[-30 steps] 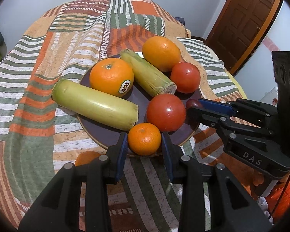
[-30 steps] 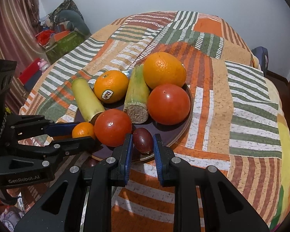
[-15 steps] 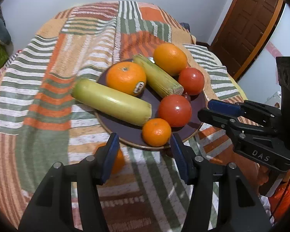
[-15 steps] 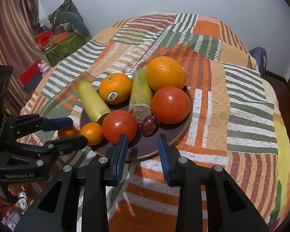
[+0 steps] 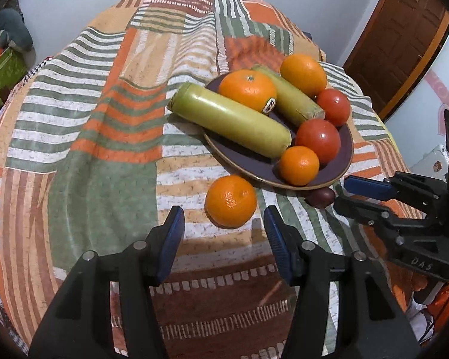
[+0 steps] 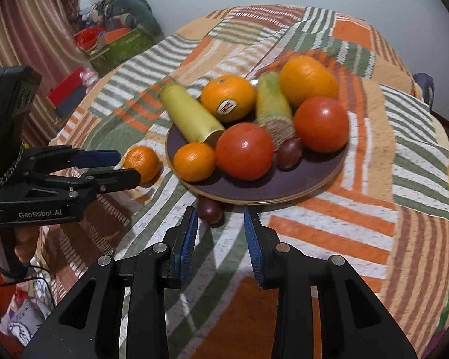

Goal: Organize fruits
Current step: 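Grasp a second plum with the right tool while the left tool grasps another mandarin, then set the plum and mandarin on the plate and open both tools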

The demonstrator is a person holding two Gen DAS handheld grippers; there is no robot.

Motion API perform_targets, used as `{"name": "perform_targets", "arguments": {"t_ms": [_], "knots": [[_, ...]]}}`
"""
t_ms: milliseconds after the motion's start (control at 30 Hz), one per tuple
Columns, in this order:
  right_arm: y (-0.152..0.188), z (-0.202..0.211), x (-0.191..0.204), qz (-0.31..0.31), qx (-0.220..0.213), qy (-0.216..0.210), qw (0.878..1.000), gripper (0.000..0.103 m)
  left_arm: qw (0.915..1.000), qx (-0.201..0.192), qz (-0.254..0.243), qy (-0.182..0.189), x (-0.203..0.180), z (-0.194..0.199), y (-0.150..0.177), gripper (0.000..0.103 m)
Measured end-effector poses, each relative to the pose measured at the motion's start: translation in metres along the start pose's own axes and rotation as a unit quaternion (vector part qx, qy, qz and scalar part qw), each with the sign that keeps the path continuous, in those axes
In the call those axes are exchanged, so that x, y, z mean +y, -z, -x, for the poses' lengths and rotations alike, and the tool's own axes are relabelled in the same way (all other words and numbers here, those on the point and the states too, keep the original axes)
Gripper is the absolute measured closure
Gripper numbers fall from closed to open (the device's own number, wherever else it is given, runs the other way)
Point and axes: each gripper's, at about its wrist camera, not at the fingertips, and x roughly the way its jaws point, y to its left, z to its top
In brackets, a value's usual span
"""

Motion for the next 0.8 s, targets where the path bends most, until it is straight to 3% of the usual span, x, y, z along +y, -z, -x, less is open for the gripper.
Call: {"name": "perform_targets", "arguments": {"t_ms": [233,300,467,800], "knots": [[-0.002,-0.013,0.005,0.007,0.011,-0.007,1.000,0.074,1.0000,0.004,-0.004,0.005,-0.005,-0.011,-0.004,0.048],[-0.001,-0.014,0.006,0.009,0.013,-0.010,1.000,0.082,0.9999,0.006,-0.003,0.012,-0.005,-0.013,-0.005,0.053],[0.000,-0.014,0.006,0.007,0.012,-0.013,1.000,0.085,1.0000,0.006,0.001,0.001,-0.004,-0.017,-0.006,0.065],[0.001,-0.002,0.007,0.015,0.003,-0.009,1.000,0.085,1.0000,0.003,0.003,0.004,-0.004,-0.006,-0.001,0.065]]}}
